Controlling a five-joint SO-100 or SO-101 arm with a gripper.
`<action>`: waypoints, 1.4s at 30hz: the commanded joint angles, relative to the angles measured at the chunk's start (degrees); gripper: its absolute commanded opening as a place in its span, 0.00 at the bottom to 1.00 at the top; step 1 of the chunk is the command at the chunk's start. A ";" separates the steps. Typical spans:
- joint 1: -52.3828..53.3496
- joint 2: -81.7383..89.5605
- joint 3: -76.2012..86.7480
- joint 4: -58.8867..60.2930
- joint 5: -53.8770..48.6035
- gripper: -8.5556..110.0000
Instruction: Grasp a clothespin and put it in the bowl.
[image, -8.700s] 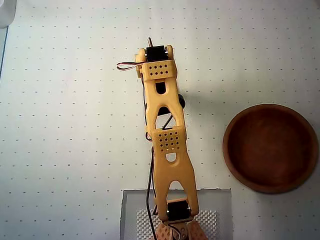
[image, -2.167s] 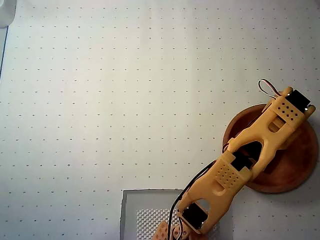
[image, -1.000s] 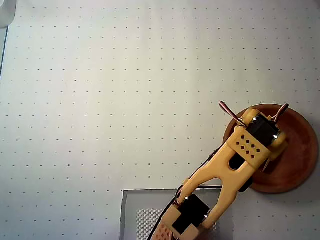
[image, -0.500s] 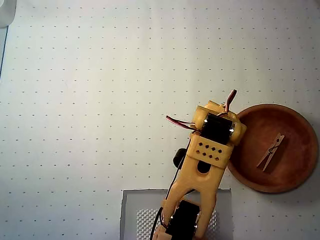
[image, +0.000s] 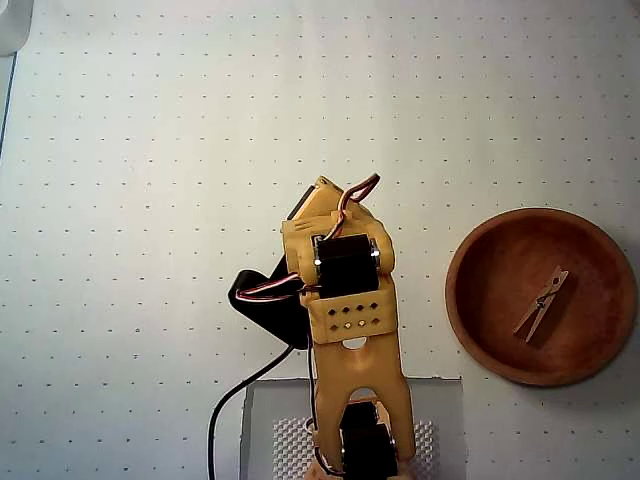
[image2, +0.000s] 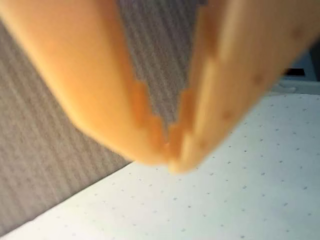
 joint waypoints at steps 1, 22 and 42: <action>-1.05 2.29 -5.10 -3.08 8.09 0.05; 7.56 5.10 -3.52 -22.85 33.05 0.05; 8.00 42.54 42.28 -35.77 33.93 0.05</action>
